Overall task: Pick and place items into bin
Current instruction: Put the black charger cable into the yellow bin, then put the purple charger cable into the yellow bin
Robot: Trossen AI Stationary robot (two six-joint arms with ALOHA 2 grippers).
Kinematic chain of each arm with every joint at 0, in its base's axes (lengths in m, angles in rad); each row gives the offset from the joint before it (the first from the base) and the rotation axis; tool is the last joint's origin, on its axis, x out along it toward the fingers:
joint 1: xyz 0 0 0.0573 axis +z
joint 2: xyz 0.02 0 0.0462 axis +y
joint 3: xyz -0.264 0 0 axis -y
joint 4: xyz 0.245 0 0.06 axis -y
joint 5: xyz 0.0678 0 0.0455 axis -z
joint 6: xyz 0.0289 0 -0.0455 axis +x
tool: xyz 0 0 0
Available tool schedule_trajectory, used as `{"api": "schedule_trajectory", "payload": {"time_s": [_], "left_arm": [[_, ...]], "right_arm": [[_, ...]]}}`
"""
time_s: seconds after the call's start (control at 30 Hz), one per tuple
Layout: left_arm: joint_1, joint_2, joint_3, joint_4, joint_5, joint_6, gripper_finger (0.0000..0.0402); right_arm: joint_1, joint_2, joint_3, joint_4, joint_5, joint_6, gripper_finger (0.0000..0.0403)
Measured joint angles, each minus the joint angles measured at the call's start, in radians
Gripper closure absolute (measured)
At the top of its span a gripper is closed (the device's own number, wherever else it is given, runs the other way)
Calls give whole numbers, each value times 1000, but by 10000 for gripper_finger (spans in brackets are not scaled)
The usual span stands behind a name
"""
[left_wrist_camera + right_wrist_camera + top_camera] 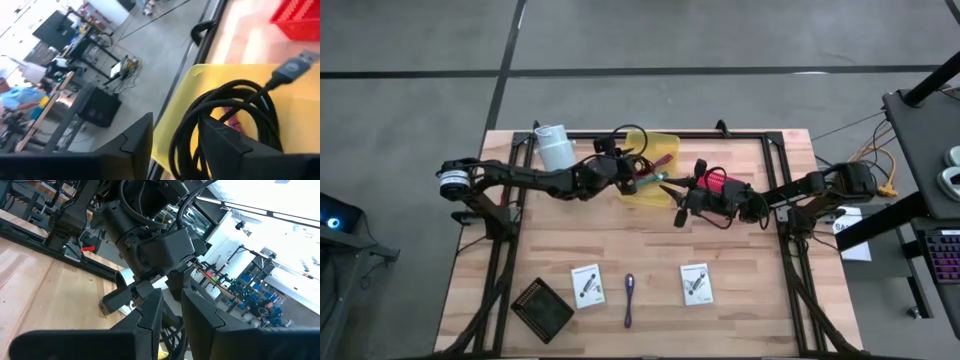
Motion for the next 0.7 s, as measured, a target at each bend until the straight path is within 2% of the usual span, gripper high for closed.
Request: {"api": "schedule_trajectory", "payload": {"time_s": [0.2, 0.33, 0.6, 0.7], "left_arm": [[0, 0, 4, 1, 122, 0, 237], [0, 0, 0, -15, 147, -1, 221], [-9, 0, 39, -146, 152, -32, 206], [-27, 0, 67, -248, 222, -114, 206]], "right_arm": [[0, 0, 0, 0, 0, 0, 343], [0, 0, 0, 0, 0, 0, 341], [0, 0, 0, 0, 0, 0, 342], [0, 0, 0, -1, 0, 0, 340]]}}
